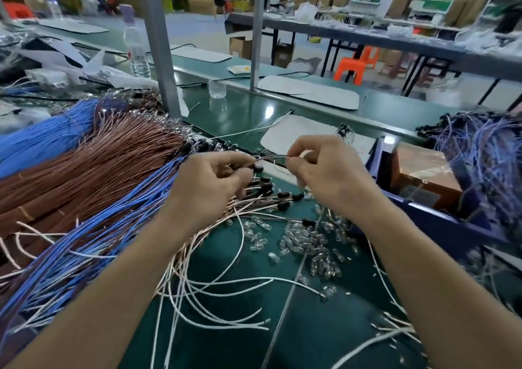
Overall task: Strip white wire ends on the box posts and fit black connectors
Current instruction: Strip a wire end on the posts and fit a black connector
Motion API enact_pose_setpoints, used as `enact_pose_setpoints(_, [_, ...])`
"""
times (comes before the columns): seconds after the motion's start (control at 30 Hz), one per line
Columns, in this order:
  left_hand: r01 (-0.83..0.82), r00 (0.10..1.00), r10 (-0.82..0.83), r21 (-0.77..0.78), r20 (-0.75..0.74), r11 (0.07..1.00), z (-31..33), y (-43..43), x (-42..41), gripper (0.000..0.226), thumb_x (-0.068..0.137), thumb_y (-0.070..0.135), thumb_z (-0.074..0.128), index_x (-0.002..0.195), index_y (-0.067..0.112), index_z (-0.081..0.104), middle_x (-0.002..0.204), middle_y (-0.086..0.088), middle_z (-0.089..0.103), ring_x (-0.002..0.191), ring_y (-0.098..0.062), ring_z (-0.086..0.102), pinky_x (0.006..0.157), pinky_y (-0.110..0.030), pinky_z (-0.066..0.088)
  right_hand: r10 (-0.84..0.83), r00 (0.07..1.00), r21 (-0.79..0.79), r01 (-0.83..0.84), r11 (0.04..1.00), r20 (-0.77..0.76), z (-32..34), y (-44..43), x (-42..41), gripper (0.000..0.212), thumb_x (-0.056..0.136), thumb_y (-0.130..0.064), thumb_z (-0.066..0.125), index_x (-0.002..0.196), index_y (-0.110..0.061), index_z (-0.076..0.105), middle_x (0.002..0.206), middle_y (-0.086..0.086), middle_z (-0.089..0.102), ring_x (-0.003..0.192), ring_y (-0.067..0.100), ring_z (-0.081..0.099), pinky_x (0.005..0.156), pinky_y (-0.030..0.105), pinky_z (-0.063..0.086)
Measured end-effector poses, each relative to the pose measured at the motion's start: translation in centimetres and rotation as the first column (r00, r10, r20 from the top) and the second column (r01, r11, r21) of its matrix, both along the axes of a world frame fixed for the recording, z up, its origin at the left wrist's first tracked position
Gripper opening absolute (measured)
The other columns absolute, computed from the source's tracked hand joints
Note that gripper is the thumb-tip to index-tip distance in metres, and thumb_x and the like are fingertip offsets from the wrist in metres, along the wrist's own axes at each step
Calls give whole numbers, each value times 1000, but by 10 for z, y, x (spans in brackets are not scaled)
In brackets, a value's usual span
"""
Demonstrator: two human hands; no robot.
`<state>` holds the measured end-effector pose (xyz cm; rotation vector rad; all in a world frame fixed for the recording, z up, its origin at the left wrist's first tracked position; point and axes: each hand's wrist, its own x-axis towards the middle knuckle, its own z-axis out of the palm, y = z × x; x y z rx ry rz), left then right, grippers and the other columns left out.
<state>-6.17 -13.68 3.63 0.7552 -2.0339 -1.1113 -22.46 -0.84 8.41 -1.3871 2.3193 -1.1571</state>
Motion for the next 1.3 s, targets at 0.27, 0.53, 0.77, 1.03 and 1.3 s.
enact_pose_setpoints(0.27, [249,968,-246,114,-43,962,28,36,-25,16,89,16,79,84,31,82,61,-3,72,52,-9,59,52,-20,46,-139,989,87,135,987,40,7,123,-16,18,96,-25,69,79,-30,73,58,-7,67,42,2,46,43,18,36])
enact_pose_setpoints(0.53, [532,842,-535,-62,-69,845,-1,133,-92,10,85,28,76,86,37,81,64,9,72,49,2,54,49,-10,39,-122,992,275,111,955,25,32,200,-38,22,91,-33,71,106,-48,66,72,-8,73,43,4,51,41,16,39])
enact_pose_setpoints(0.77, [224,915,-370,-564,-158,795,-49,169,-126,19,95,29,66,105,21,79,96,13,77,88,0,68,84,-5,45,-207,957,424,277,862,-203,19,210,-60,16,90,-38,72,74,-38,75,52,-20,58,51,-3,53,43,9,37])
enact_pose_setpoints(1.03, [149,938,-326,-707,-122,692,-70,161,-121,12,94,24,71,96,18,81,91,9,77,85,-2,65,82,-20,51,-151,981,517,191,834,-120,2,214,-67,24,90,-32,66,68,-28,73,61,-9,69,48,1,54,40,8,35])
enact_pose_setpoints(1.3, [122,941,-304,-689,-149,715,-68,165,-121,20,98,28,66,105,18,81,91,9,76,83,-3,61,84,-14,44,-180,981,410,193,891,-70,7,212,-66,26,93,-32,61,71,-27,74,50,-7,61,42,4,51,40,12,36])
